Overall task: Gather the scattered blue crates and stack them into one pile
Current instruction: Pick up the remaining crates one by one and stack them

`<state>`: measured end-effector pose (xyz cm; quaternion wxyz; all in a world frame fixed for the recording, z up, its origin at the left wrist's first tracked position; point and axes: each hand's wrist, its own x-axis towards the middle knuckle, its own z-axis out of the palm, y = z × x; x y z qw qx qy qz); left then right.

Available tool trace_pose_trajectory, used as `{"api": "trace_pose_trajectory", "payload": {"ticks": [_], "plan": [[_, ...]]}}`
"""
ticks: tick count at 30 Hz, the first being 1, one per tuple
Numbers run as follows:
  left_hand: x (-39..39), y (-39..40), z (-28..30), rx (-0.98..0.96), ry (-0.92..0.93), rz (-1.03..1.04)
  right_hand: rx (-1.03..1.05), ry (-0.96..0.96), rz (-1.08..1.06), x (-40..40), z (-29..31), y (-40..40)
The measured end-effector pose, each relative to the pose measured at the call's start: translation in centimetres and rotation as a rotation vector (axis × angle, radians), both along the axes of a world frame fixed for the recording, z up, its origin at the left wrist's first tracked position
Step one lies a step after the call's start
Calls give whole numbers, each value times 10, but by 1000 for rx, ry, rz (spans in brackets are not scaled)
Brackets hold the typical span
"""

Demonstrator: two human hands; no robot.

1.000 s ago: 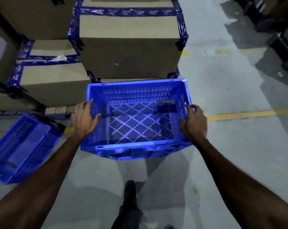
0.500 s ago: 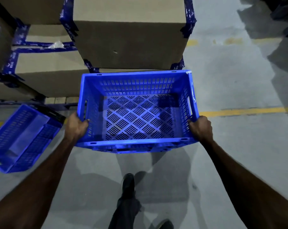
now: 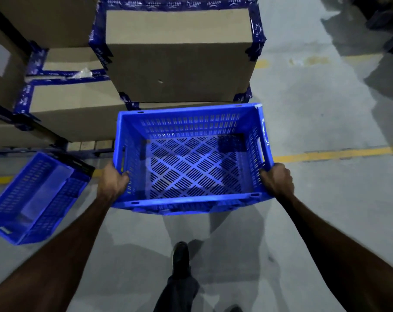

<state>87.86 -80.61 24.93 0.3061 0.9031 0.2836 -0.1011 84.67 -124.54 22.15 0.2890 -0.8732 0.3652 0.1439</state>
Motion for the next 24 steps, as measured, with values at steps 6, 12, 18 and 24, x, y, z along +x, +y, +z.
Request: {"api": "trace_pose_trajectory", "payload": {"ticks": [6,12,18,24], "plan": [[-4,9,1,-72,-28,-33,106,-69,18,-5,5,-2],[-43,23,5,-77,-51,-72,131,-141,83,-43,22,-10],[-128,3,32,-104,-105,-140,94,-201,147,-107,59,-13],[-226,-44,70,-122,-209,-234,155,-270,245,-183,97,1]]}}
